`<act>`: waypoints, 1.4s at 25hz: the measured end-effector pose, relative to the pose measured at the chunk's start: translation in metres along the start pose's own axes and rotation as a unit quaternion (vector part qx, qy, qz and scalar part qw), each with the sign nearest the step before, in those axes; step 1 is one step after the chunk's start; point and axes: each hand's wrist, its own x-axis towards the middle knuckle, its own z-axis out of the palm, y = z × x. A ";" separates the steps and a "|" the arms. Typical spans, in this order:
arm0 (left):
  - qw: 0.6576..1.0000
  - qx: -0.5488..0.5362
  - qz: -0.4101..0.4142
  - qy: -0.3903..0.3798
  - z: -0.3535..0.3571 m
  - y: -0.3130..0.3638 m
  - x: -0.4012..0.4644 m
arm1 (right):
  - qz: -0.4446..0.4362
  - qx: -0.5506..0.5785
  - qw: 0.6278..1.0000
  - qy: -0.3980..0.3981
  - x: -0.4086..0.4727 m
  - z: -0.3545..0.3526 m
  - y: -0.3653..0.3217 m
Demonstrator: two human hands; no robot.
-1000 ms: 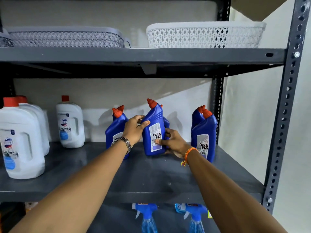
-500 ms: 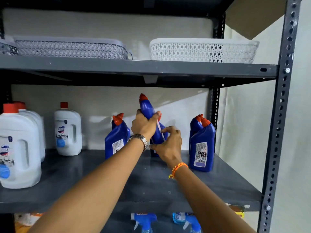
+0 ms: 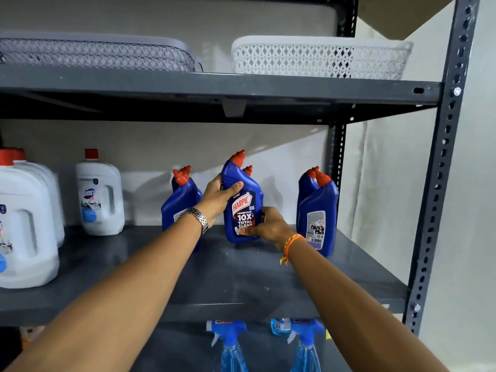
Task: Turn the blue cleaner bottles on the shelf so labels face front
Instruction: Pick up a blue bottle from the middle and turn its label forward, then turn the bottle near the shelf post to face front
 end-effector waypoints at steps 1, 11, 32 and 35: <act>1.000 0.005 -0.008 -0.008 0.000 -0.005 -0.002 | 0.010 -0.022 1.000 0.006 0.000 0.003 0.005; 0.998 0.019 -0.064 -0.019 0.002 -0.040 -0.003 | 0.030 -0.079 0.995 0.051 -0.003 0.019 0.042; 0.983 0.142 -0.073 -0.096 0.164 -0.065 0.028 | 0.082 0.030 0.993 0.085 -0.038 -0.149 0.078; 0.990 0.108 -0.048 -0.071 0.166 -0.065 0.030 | 0.059 0.026 0.996 0.054 -0.038 -0.159 0.078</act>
